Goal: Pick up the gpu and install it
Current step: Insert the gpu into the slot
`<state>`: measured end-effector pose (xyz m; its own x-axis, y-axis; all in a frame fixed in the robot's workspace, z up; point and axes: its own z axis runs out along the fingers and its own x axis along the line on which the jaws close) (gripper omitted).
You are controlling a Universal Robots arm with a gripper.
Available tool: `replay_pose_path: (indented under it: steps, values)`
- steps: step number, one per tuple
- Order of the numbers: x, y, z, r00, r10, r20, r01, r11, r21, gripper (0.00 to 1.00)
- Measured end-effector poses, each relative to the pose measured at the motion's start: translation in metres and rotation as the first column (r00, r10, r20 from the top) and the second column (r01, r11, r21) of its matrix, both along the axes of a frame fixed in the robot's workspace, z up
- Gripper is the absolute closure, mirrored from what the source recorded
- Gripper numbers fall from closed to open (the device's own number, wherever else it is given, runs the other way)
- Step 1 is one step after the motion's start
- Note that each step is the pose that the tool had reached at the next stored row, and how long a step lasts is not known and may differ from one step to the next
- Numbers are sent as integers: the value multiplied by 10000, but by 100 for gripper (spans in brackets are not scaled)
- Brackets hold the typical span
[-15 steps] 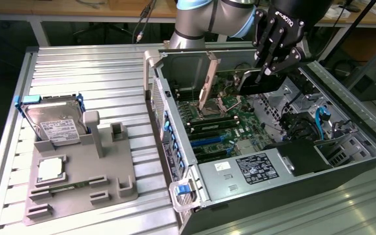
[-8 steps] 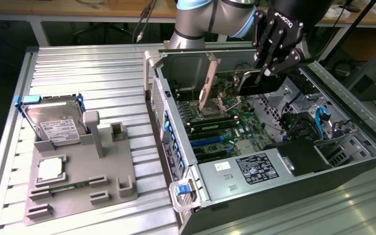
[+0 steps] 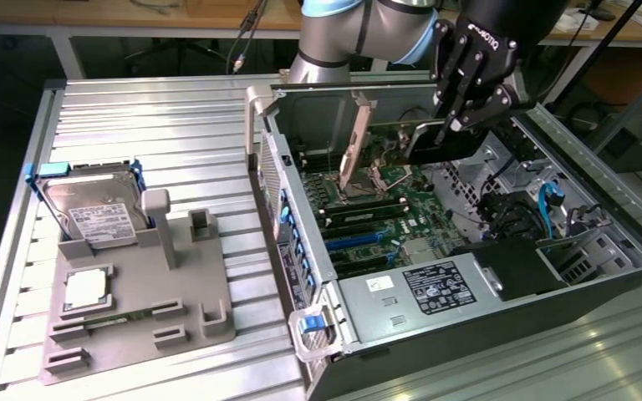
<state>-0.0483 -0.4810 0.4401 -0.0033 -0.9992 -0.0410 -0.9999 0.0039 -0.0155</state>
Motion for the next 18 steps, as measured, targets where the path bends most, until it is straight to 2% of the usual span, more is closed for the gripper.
replay_pose_path:
  steps: [18]
  values:
    - [0,0,-42,10000,0,33,0,10000,0,73]
